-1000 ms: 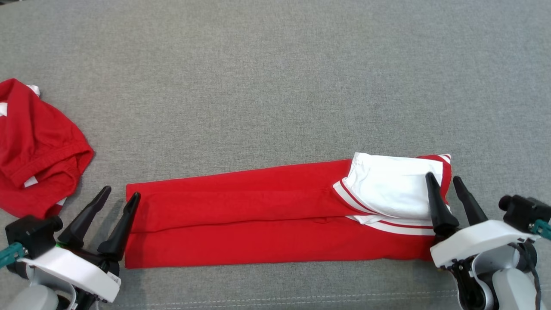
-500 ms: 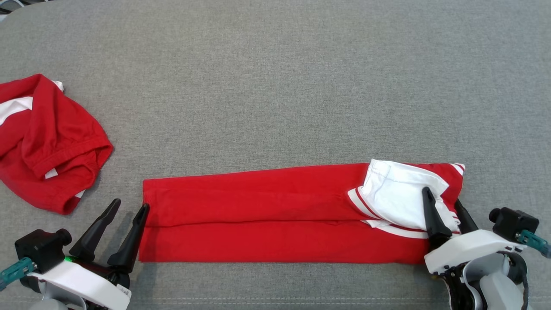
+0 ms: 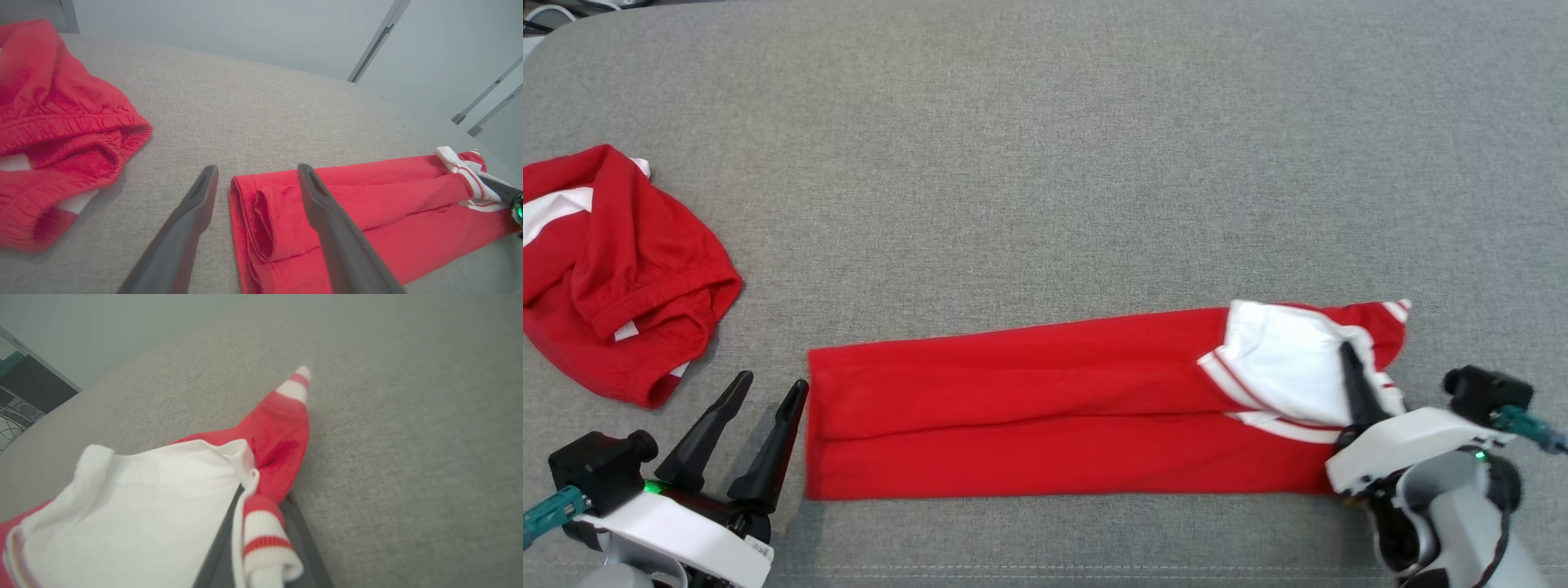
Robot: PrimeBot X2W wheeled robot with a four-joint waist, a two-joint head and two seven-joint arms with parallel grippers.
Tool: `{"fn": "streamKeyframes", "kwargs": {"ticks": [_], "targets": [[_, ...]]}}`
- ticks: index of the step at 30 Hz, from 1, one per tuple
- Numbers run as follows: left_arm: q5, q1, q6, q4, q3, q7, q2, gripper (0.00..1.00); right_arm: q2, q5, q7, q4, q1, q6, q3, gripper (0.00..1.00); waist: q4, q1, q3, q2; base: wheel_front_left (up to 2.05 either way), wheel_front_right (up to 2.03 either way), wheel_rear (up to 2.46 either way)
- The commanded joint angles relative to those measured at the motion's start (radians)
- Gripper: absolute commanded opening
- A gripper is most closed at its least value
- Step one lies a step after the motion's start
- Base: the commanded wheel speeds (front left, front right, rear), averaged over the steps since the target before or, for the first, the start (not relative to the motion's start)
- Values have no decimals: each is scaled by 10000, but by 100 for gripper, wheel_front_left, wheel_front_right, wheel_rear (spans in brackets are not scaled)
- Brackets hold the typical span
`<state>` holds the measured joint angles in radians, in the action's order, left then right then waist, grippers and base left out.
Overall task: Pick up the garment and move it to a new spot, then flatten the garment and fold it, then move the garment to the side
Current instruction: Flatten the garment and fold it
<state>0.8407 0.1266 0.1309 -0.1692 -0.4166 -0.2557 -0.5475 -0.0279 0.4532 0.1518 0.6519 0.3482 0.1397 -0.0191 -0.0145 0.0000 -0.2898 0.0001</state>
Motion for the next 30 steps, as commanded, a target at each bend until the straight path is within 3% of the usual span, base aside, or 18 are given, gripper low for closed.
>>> {"fn": "streamKeyframes", "kwargs": {"ticks": [1,8,11,16,23,30], "targets": [[-122,46,-2,203,442,-61,-280,100,-223,-284,-131,-52,105,-90,218,0,-4,0,1,-1,0,0,0],[-125,7,-2,170,358,-61,-217,100,-223,-2237,-1143,-1750,104,-90,3293,0,-120,0,71,-1,0,0,0],[-132,-16,-2,119,311,-61,-160,100,-223,-2660,-1774,-2764,10,-90,3894,0,-163,0,126,-1,0,0,0],[-128,-58,-2,-13,255,-61,1,100,-223,-2195,-3000,-4186,-445,-90,2734,0,-114,0,289,-1,0,0,0],[-204,-129,-2,-177,226,-61,256,100,-223,-1180,-5222,-6375,-1566,-90,214,0,129,0,651,-1,0,0,0],[-269,-51,-2,-262,-64,-61,542,100,-223,-461,-5949,-7208,-1594,-90,-1303,0,33,0,789,-1,0,0,0]]}}
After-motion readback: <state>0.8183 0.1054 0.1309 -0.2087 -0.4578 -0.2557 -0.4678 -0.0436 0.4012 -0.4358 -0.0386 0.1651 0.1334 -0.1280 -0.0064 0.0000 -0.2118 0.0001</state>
